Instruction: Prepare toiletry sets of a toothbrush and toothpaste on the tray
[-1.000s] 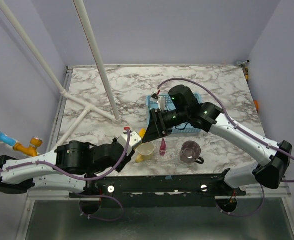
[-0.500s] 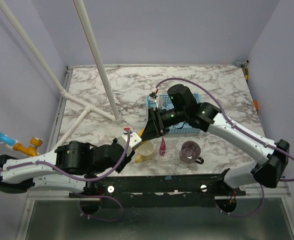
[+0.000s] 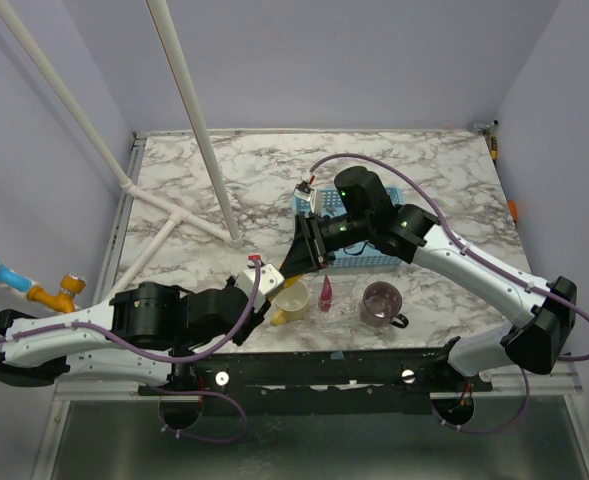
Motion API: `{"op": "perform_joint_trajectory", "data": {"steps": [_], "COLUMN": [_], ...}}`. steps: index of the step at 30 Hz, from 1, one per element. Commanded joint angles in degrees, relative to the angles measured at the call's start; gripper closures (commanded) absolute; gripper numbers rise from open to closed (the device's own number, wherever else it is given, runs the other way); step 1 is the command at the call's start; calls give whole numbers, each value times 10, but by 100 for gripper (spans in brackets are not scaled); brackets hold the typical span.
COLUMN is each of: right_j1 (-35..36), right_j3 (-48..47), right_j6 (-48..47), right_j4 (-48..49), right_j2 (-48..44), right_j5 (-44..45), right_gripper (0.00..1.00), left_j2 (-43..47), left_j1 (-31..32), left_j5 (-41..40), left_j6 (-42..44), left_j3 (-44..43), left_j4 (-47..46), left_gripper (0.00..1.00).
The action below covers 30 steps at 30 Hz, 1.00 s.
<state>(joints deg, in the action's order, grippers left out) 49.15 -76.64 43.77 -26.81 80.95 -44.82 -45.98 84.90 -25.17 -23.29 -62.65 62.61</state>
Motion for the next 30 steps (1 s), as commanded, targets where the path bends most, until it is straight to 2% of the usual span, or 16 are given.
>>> {"op": "perform_joint_trajectory", "data": {"steps": [1,9,11,14,20,23,26,30], "right_j1": [-2,-1,-1,-1,-1,-1,-1,-1], "right_j3": [10,30,35,41,49,49,46,23], "right_j6": [9,8,9,13,13,6,0,-28], "right_j4": [19,24,25,32,36,28,18,-23], "right_j2": [0,-6,-9,-14,-26,-33,-39,-41], "right_j5": [-25,-27,-29,-28,-10,6,22,54], "right_gripper": [61,71,79,100,100,100,100,100], "left_j2": [8,11,10,10,9,10,18,27], "left_j1": [6,5,5,5,5,5,6,6], "left_j5": [-21,-29,-29,-32,-29,-23,-12,1], "left_j6": [-1,-2,-2,-2,3,12,18,18], "left_j3": [2,4,5,7,12,21,31,42], "left_j4": [-18,-24,-25,-27,-41,-54,-73,-103], "left_gripper": [100,100,100,100,99,78,63,47]}}
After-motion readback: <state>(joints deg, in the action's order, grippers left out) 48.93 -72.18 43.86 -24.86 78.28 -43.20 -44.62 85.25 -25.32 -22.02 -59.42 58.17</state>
